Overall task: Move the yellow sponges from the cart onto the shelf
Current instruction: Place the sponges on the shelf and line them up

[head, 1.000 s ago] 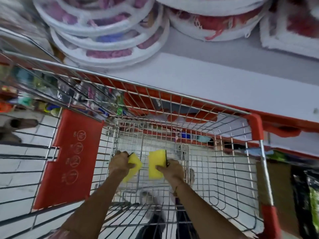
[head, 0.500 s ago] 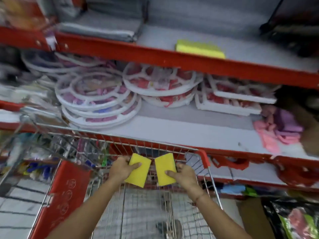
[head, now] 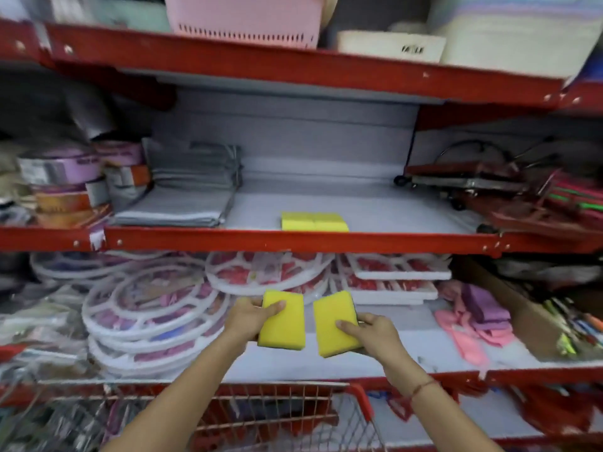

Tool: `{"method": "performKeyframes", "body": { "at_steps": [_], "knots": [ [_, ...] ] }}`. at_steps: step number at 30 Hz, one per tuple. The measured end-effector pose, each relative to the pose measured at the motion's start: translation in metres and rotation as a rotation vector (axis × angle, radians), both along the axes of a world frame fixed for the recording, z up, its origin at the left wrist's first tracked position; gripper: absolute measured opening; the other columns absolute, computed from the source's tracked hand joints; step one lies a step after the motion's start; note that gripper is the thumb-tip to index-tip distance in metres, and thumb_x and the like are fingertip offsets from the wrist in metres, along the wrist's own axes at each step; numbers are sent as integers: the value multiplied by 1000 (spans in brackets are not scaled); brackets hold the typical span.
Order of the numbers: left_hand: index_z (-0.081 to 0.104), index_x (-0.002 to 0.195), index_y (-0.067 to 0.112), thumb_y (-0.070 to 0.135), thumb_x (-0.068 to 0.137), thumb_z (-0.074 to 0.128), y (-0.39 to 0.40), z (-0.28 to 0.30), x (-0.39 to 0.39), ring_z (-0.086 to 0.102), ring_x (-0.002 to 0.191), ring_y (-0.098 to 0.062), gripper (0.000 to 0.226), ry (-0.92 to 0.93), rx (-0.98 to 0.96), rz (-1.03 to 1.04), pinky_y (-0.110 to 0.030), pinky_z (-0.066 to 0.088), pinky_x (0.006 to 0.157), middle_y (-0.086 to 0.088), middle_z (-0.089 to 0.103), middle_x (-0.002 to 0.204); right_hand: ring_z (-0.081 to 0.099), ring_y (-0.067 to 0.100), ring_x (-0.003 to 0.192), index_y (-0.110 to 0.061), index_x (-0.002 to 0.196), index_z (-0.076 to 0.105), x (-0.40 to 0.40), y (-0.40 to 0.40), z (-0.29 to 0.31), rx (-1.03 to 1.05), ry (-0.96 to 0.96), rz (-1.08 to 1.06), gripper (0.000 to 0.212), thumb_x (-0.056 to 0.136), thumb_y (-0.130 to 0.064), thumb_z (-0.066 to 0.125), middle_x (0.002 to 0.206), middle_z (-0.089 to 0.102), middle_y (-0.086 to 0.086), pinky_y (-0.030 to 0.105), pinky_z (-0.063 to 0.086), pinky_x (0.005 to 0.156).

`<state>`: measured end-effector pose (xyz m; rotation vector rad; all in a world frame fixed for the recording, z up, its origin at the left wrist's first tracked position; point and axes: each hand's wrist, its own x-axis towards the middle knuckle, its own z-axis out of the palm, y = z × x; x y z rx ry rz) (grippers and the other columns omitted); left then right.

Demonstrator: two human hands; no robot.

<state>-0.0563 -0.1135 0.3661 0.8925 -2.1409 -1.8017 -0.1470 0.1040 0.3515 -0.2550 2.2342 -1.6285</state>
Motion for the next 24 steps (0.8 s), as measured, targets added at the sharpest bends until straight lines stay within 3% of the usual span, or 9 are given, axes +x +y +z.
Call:
{"method": "performKeyframes", "body": {
  "at_steps": [4,8,11,12,14,17,21,24],
  "knots": [
    [67,103,-4,26,76,79,2,53,-36,70,84,-30,42,116,46,41,-40,58,69,-25,71,109,69,25,96,-3,129,56,-40,6,47,-151,52,-30,56,79,-18,77,114,70,13,38,60,77],
    [65,112,-3,29,78,78,5,104,-72,68,103,-36,49,197,10,54,-57,55,90,-24,70,112,70,14,78,-4,124,58,-82,4,93,-200,197,-55,53,77,-15,78,93,73,4,29,60,60],
    [67,108,-1,26,84,71,6,138,-108,68,97,-31,36,242,-28,49,-50,56,91,-23,70,114,70,24,96,-6,129,58,-116,2,129,-172,292,-63,58,76,-20,79,104,73,7,42,57,88],
    [68,104,2,25,86,69,8,147,-116,68,97,-32,29,241,-46,44,-49,56,89,-22,70,114,69,25,99,-7,130,56,-123,1,137,-166,305,-66,60,77,-21,78,106,72,7,44,56,91],
    [67,103,5,21,88,66,12,161,-139,68,100,-33,22,253,-49,45,-45,56,85,-21,69,115,67,26,97,-8,132,55,-144,1,152,-185,310,-72,60,78,-20,77,102,70,4,43,56,87],
    [64,111,-4,18,89,63,22,168,-169,66,104,-34,31,236,-80,49,-52,55,91,-20,68,111,65,31,107,-7,134,54,-170,1,165,-189,309,-92,61,79,-19,77,120,67,12,50,54,93],
    [56,115,3,18,89,61,41,161,-207,60,114,-35,31,180,-129,28,-49,53,95,-21,62,124,64,34,109,-2,130,55,-203,5,162,-101,313,-119,53,83,-19,73,124,65,15,52,54,93],
    [44,90,16,19,88,62,52,155,-225,56,118,-35,19,112,-245,8,-44,51,96,-19,57,118,62,35,112,0,133,52,-219,11,155,35,332,-143,59,83,-22,73,127,63,16,51,51,96]
  ]
}}
